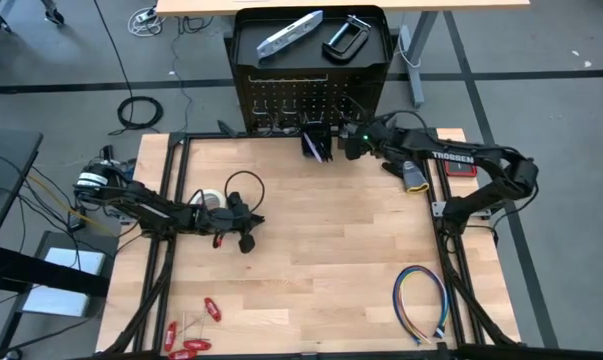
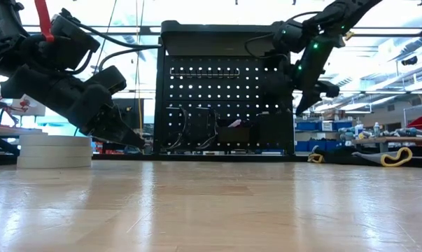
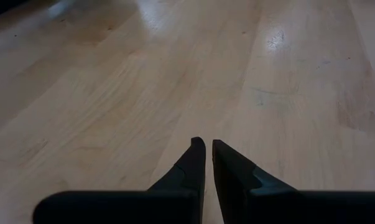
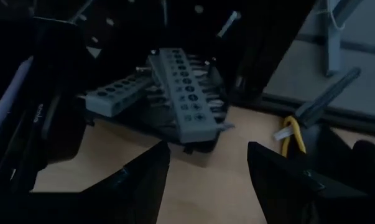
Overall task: Hang tools onto peg board
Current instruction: Hang the white masking tape on the peg board
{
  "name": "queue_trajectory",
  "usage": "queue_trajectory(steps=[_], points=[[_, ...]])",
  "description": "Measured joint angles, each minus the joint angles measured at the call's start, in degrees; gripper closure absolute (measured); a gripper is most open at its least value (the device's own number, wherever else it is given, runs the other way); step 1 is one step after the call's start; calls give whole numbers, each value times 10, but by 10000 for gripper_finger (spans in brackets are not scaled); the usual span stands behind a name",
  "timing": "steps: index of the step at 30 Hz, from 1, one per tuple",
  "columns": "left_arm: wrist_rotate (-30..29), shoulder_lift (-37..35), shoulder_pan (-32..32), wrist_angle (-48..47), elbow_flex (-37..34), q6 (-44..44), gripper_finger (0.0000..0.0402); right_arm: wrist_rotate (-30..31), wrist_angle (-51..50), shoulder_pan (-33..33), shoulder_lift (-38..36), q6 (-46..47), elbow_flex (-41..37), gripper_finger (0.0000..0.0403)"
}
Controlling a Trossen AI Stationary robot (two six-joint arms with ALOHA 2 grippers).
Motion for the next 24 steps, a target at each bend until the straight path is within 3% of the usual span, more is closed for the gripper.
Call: queue_trajectory(steps=[5,10,14,18,20,24], points=[[25,-32,0,-3,0,1,367,25,0,24,-24,-15,0,176],[96,-112,-1,-101,9,-7,366,29,-6,93,-67,-20,0,176],[120,-187,-8,-281,42,-20,361,54,-7,170,-79,-20,0,176],[112,-247,-7,-549,106,-74,354,65,-6,232,-73,-22,0,176],[84,-264,-7,-654,137,-93,353,66,-4,253,-68,-22,0,176],[21,-287,-6,-768,167,-124,353,105,4,287,-61,-18,1,176]])
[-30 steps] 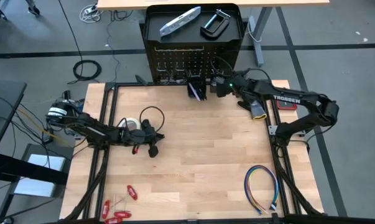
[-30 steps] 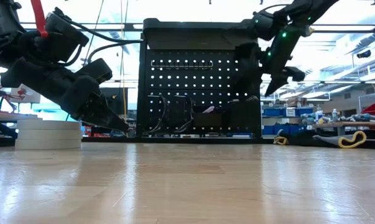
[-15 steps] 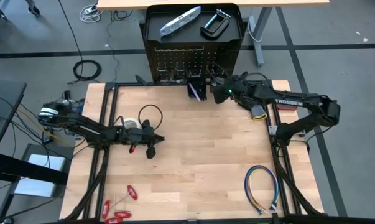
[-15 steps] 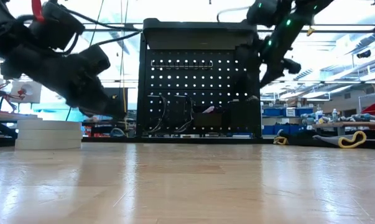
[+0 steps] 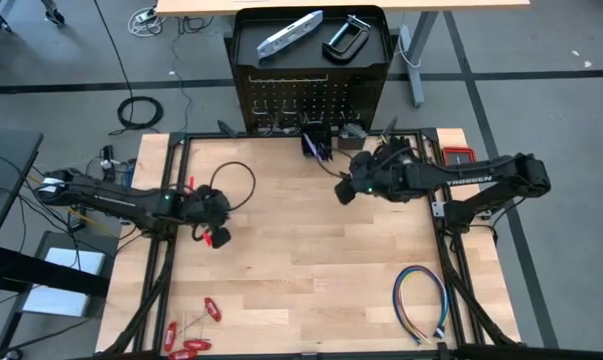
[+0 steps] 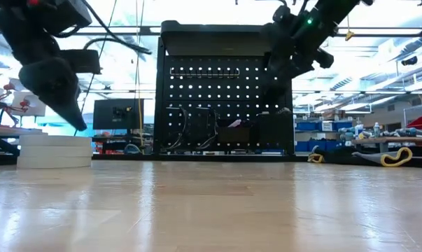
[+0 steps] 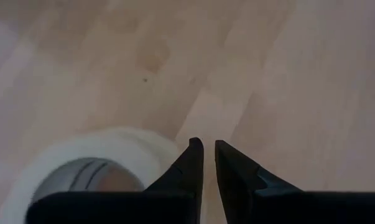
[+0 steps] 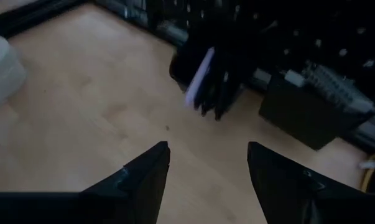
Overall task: Hang tools onto peg board
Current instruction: Hang the white masking tape on the peg board
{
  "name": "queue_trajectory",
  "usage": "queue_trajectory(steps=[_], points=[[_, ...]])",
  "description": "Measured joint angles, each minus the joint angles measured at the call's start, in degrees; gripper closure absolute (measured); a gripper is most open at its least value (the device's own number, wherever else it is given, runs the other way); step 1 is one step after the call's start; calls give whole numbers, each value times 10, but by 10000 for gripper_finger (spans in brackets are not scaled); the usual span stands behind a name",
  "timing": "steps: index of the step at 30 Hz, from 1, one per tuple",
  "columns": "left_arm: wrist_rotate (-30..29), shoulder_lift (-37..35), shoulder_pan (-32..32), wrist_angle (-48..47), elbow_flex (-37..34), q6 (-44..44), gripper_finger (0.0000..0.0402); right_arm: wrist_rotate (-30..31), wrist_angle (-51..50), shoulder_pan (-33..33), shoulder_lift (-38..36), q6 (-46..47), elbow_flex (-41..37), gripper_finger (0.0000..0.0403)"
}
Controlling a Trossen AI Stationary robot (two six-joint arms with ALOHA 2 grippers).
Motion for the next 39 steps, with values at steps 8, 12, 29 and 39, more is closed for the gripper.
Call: queue_trajectory(steps=[8,12,29,39], points=[[-7,-17,0,-14,5,-55,346,18,2,41,17,8,1,176],[-29,-16,0,-62,-9,-130,317,9,-5,71,38,11,0,176],[-45,7,0,68,-82,-237,262,-14,26,100,144,11,0,176],[-32,9,-1,206,-65,-107,330,-21,150,105,135,-72,0,176]])
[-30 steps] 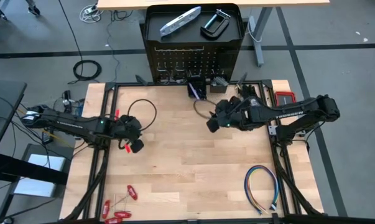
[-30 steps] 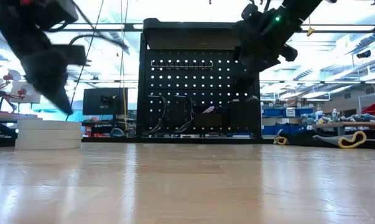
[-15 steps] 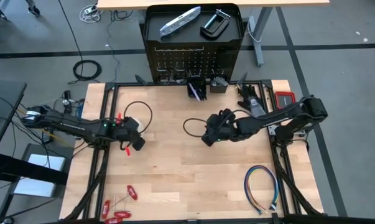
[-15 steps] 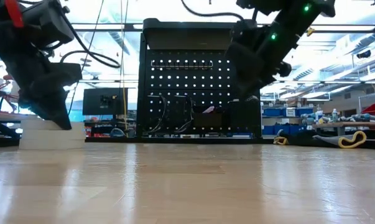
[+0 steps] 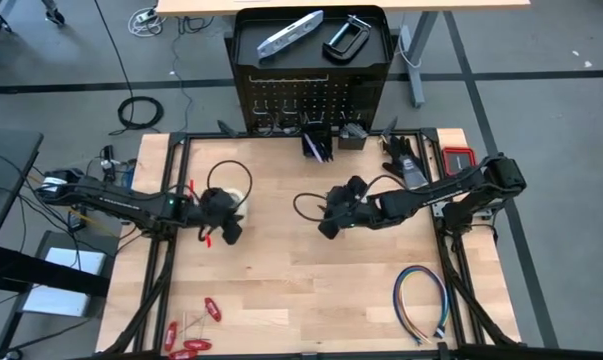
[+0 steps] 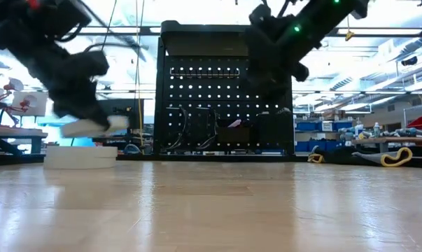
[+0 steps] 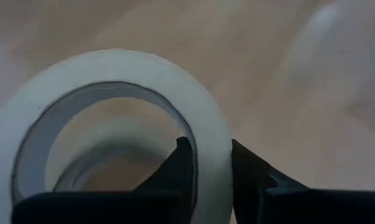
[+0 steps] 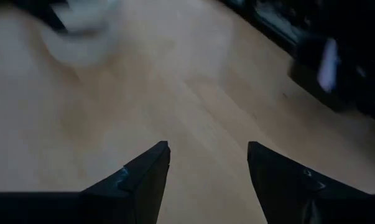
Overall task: Hang tools onto peg board
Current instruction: Hang the white masking tape on the peg board
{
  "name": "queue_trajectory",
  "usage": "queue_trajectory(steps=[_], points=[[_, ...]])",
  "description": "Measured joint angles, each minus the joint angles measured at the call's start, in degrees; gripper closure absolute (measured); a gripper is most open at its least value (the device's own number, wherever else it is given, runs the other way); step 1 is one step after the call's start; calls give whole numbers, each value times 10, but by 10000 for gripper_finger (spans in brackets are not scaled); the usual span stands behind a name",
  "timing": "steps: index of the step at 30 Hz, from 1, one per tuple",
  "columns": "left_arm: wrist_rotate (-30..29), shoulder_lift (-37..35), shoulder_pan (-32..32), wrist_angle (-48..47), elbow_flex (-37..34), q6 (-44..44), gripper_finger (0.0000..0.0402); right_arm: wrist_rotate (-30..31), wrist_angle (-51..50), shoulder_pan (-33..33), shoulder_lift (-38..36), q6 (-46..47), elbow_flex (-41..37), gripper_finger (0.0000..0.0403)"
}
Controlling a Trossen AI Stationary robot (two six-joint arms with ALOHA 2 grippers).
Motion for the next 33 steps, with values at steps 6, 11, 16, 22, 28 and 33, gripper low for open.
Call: queue_trajectory(steps=[6,11,16,22,28,33], points=[[-47,7,-29,177,6,166,330,-24,156,0,34,42,0,175],[-128,46,-53,266,7,273,330,-50,332,-7,102,90,0,168],[-161,114,-63,341,6,318,330,-108,588,-16,199,103,2,155],[-187,192,-64,438,6,355,330,-108,694,-26,281,152,34,159],[-203,221,-66,441,5,358,330,-91,677,-29,304,159,65,172],[-201,221,-74,459,4,361,330,-70,644,-38,304,177,68,174]])
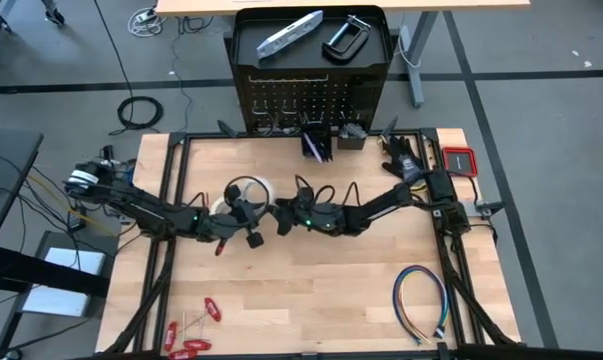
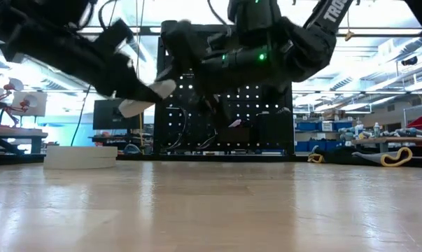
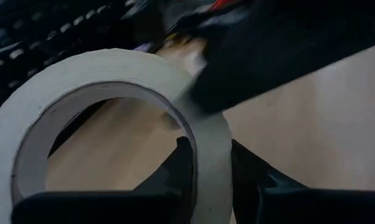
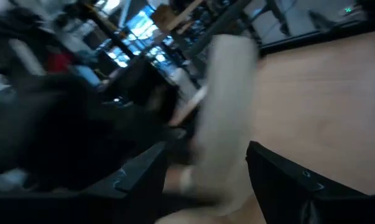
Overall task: Hang tools onto peg board
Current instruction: Hang the white masking tape on the peg board
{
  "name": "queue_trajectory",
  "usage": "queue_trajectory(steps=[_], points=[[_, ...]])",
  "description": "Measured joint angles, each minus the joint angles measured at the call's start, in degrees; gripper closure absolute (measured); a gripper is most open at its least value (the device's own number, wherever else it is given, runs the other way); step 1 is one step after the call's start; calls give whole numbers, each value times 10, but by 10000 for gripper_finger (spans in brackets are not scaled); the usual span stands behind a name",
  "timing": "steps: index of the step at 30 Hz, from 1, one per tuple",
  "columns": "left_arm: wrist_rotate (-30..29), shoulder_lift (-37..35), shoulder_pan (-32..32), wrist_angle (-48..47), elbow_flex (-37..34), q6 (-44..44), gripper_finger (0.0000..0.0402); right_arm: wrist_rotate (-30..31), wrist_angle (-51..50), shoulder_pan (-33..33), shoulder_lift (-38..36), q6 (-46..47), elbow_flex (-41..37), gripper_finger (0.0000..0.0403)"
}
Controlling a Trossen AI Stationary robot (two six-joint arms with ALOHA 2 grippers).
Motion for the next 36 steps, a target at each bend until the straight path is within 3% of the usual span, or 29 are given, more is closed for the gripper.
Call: queue_trajectory(steps=[17,21,27,36], points=[[-4,-1,-10,40,1,0,327,-10,0,-4,-5,-12,-1,177],[-4,-1,-9,40,1,-1,327,-10,1,-4,-5,1,-1,213],[11,0,-7,36,1,-2,325,-24,3,-4,-5,8,0,314],[9,-35,-26,16,1,0,276,-69,-2,-13,-21,-8,-9,315]])
